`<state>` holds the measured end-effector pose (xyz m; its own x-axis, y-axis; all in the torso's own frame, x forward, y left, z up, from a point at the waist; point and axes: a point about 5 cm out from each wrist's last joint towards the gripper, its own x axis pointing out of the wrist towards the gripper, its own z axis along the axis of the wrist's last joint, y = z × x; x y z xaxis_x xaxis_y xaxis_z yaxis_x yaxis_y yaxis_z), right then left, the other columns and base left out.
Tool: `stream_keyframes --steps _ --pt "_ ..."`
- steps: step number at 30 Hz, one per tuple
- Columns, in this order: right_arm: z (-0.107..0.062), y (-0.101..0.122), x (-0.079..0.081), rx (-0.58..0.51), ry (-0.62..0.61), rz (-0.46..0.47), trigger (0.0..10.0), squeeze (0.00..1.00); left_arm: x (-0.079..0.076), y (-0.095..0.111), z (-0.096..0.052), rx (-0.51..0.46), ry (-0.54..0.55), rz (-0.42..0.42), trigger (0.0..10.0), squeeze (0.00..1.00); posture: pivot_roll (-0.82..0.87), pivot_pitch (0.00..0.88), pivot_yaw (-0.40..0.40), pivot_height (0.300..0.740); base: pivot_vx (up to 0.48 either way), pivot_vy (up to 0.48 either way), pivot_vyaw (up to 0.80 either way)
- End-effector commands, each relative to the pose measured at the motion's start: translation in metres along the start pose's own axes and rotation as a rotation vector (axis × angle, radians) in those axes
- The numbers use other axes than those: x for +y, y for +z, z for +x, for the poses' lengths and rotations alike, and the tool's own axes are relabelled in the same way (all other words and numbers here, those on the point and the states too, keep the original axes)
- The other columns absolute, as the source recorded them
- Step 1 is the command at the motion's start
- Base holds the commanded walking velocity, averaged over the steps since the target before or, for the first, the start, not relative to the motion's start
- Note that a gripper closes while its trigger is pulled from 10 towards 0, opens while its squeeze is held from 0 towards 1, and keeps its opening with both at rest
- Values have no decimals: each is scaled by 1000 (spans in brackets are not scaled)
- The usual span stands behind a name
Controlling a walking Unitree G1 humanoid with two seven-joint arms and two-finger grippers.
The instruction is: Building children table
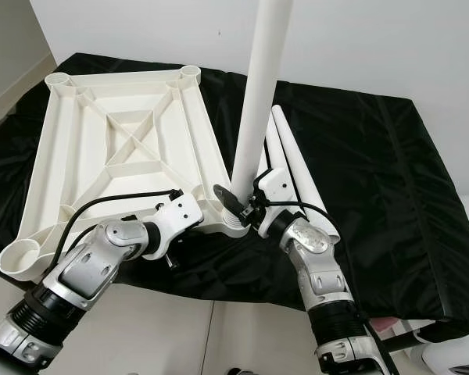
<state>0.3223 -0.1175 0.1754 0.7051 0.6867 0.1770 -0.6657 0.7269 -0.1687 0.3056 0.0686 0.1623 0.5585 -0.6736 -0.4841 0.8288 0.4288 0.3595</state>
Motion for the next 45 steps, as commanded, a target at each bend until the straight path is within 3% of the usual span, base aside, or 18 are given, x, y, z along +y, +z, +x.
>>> stream_keyframes --steps 1,18,45 --pt "-8 -32 9 141 -8 71 10000 0 -11 5 4 -22 -62 17 10000 0 -80 176 -17 740 0 0 0" --pt "-4 -23 14 93 -120 64 10000 0 -14 8 6 -32 -67 13 10000 0 -81 170 -21 740 0 0 0" --pt "3 -4 48 0 -302 72 10000 0 -16 9 5 -37 -67 12 10000 0 -77 155 -30 740 0 0 0"
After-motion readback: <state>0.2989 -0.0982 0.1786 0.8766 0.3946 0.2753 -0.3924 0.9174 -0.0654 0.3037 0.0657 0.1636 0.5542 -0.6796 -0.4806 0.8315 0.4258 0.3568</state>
